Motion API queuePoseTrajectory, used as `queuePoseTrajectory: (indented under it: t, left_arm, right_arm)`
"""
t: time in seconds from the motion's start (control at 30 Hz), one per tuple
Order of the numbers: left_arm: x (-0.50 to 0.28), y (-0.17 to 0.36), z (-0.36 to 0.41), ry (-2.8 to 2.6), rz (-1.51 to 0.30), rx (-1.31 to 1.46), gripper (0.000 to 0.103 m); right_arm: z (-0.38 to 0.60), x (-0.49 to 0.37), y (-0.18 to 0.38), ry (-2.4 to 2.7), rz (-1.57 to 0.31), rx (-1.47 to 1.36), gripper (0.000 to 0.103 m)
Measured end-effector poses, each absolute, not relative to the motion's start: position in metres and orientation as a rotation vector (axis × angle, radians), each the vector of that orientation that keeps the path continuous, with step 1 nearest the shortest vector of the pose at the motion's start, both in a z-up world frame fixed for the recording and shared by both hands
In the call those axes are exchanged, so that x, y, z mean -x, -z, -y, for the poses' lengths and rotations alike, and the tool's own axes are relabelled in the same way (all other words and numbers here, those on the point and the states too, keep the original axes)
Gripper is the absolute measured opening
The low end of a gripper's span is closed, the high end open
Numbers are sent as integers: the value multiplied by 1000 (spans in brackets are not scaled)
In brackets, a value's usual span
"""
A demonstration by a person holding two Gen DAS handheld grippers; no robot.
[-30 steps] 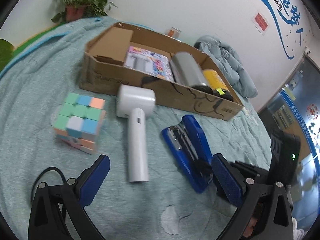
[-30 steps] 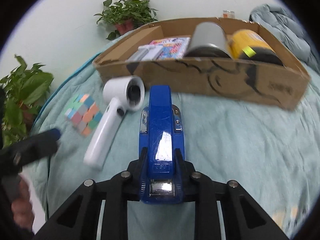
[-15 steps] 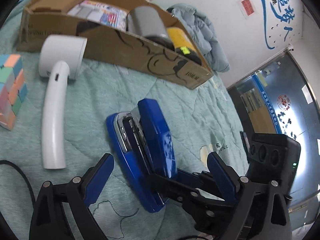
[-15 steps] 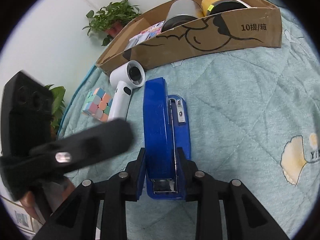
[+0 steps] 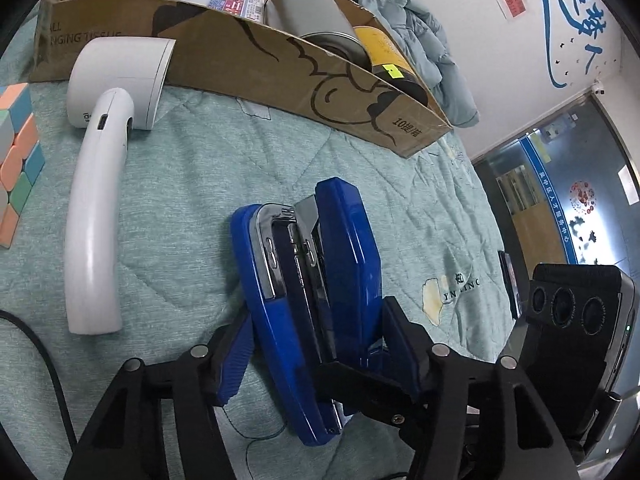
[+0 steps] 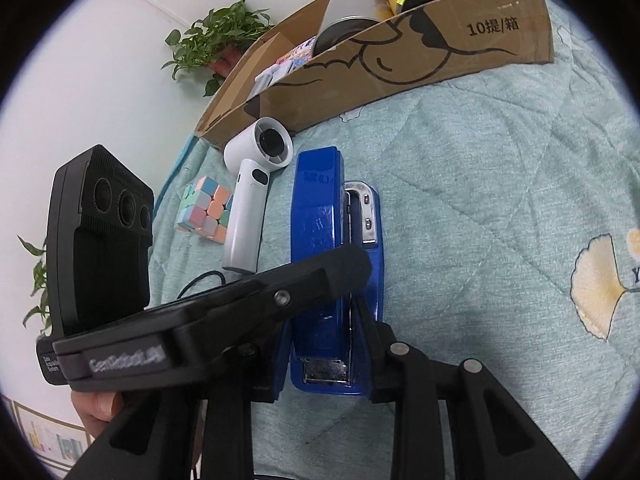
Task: Organize rigid objects
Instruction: 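Grasp the blue stapler with the left gripper and lift it, then carry the blue stapler with the left gripper over the cardboard box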
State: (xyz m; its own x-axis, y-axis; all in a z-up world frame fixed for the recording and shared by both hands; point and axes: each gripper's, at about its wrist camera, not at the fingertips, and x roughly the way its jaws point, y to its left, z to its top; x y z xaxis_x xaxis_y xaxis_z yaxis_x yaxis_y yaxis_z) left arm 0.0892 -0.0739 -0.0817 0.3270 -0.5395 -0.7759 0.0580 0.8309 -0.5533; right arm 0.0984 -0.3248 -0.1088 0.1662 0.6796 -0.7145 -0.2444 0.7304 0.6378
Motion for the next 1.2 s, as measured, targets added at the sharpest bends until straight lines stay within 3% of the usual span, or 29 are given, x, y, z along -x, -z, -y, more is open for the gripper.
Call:
queuePoseTrajectory:
  t: [0.43, 0.77, 1.2]
  left_arm:
    - [-88, 78, 79, 424, -1166, 415, 57]
    - [-85, 70, 79, 448, -1127, 398, 57]
    - [-84, -3, 60, 444, -925, 348, 57]
  right_arm:
    - [301, -83, 96, -617, -1128, -125, 30]
    - [294, -80, 89, -554, -1041, -57, 27]
    - [283, -77, 35, -554, -794, -27, 27]
